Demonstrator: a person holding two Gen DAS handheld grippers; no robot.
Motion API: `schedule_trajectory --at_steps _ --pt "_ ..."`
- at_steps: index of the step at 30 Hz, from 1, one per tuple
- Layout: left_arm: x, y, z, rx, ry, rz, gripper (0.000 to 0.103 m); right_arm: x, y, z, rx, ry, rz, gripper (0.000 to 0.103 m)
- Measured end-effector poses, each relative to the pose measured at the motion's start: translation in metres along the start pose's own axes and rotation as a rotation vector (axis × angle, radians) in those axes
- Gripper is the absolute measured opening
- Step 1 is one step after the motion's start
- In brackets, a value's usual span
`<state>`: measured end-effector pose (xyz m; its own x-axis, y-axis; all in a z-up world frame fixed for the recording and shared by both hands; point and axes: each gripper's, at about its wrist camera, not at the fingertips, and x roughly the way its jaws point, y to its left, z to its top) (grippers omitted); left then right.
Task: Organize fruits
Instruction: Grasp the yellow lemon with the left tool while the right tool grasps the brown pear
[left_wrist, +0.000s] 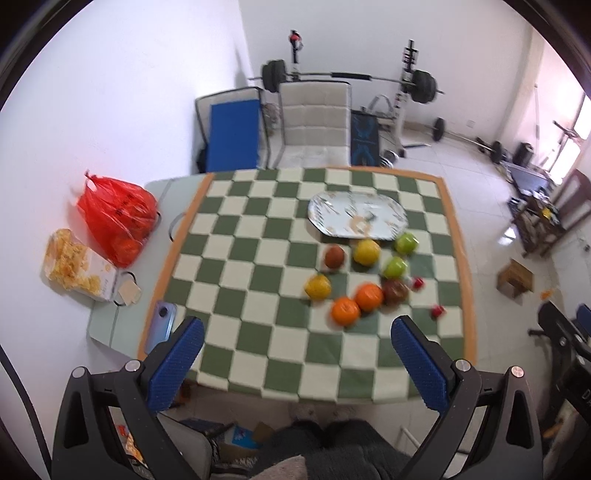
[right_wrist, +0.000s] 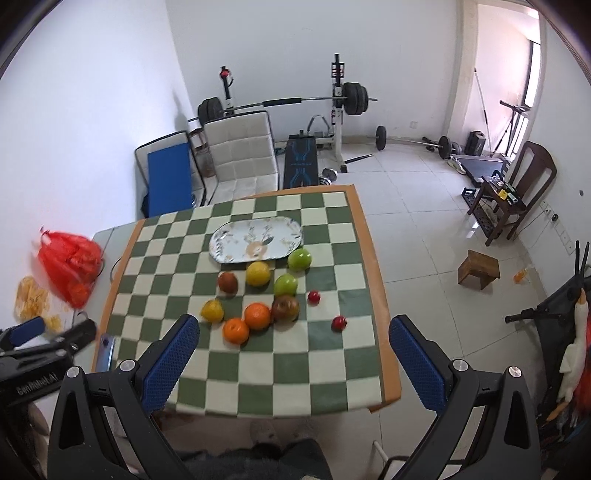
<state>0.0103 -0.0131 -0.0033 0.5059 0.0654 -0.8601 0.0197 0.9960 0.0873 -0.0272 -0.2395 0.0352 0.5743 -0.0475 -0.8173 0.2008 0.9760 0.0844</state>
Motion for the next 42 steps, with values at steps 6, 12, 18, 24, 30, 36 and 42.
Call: schedule_trajectory --at_steps 6,12,18,24,30,36,42 --pt "0.079 0.003 0.036 -0.024 0.018 0.141 0.103 0.092 -0.006 0.020 0.004 0.070 0.042 0.103" --pt "0.175 0.004 0.047 -0.025 0.196 0.141 0.103 0.204 -0.009 0.019 0.021 0.199 0.075 0.103" --pt "0.281 -0.001 0.042 -0.032 0.453 0.033 0.103 0.312 -0.011 0.000 0.092 0.350 0.061 0.103" --pt "0.373 -0.005 0.033 -0.058 0.654 -0.086 0.096 0.389 -0.014 -0.026 0.220 0.493 0.043 0.102" --pt "0.429 -0.022 0.023 -0.021 0.755 -0.117 0.096 0.443 -0.015 -0.046 0.356 0.628 0.049 0.100" --pt "0.449 -0.039 0.013 0.034 0.761 -0.129 0.088 0.474 -0.017 -0.057 0.432 0.694 0.046 0.094" --pt "0.457 -0.055 -0.002 0.093 0.765 -0.165 0.056 0.492 -0.016 -0.069 0.485 0.748 0.065 0.075"
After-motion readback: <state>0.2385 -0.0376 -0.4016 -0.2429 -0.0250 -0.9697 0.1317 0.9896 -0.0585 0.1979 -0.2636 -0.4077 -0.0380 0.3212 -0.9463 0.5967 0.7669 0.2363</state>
